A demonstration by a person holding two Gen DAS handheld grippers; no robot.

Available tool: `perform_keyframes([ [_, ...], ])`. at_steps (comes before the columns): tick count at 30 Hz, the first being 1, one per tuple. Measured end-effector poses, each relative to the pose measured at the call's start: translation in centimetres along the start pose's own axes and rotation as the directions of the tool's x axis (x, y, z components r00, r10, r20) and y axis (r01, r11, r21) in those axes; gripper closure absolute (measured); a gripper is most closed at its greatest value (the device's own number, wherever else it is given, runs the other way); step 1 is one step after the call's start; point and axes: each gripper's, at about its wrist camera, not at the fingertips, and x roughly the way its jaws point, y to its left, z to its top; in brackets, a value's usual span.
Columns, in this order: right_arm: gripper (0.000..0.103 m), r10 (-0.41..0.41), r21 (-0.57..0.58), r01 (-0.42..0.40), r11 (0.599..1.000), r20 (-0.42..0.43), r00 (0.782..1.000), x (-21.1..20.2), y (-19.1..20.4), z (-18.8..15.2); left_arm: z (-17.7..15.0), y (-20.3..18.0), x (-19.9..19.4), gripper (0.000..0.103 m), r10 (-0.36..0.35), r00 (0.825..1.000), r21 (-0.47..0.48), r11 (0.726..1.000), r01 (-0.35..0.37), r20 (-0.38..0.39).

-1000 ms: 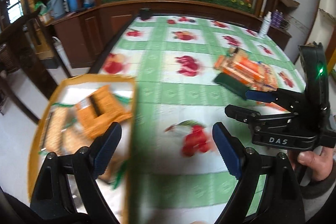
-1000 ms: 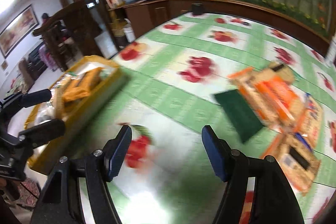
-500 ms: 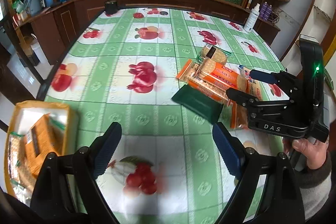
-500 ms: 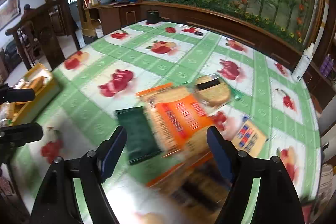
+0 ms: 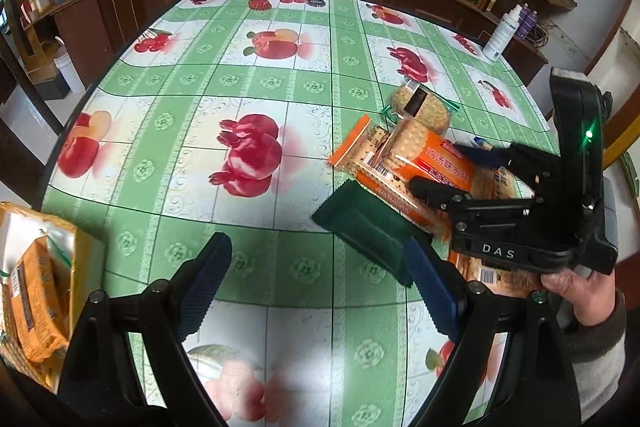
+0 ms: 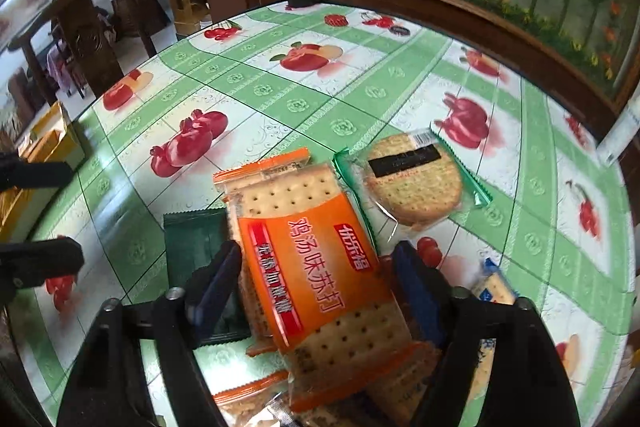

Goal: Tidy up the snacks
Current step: 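Grasp the orange cracker pack with the right tool while the left tool grasps the long brown cracker pack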

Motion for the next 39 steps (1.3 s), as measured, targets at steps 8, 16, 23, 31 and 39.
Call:
perform_keyframes([
  [8, 0.046, 0.005, 0.097, -0.008, 0.995, 0.038, 0.999, -2.1, -1.4, -2.0, 1.4, -1.9, 1.9, 0.015, -0.027, 0.999, -0.032, 0.999, 0.026, -0.023],
  [16, 0.048, -0.035, 0.262, 0.005, 0.965, 0.109, 0.993, -5.6, -4.5, -4.9, 3.4, -4.6, 5.2, 0.015, -0.061, 0.996, -0.139, 0.989, 0.052, -0.061],
  [23, 0.047, -0.050, 0.289, 0.016, 0.957, 0.111, 0.993, -6.2, -5.3, -6.2, 4.3, -6.4, 7.8, 0.015, -0.049, 0.995, -0.206, 0.978, 0.030, -0.088],
  [31, 0.048, -0.056, 0.325, 0.016, 0.946, 0.114, 0.992, -6.6, -6.2, -7.6, 4.2, -8.5, 10.0, 0.014, -0.056, 0.989, -0.157, 0.987, 0.033, -0.140],
  [39, 0.048, -0.026, 0.333, -0.020, 0.943, 0.132, 0.991, -7.1, -5.8, -8.0, 4.9, -5.5, 9.5, 0.032, -0.097, 0.975, -0.088, 0.993, 0.081, -0.198],
])
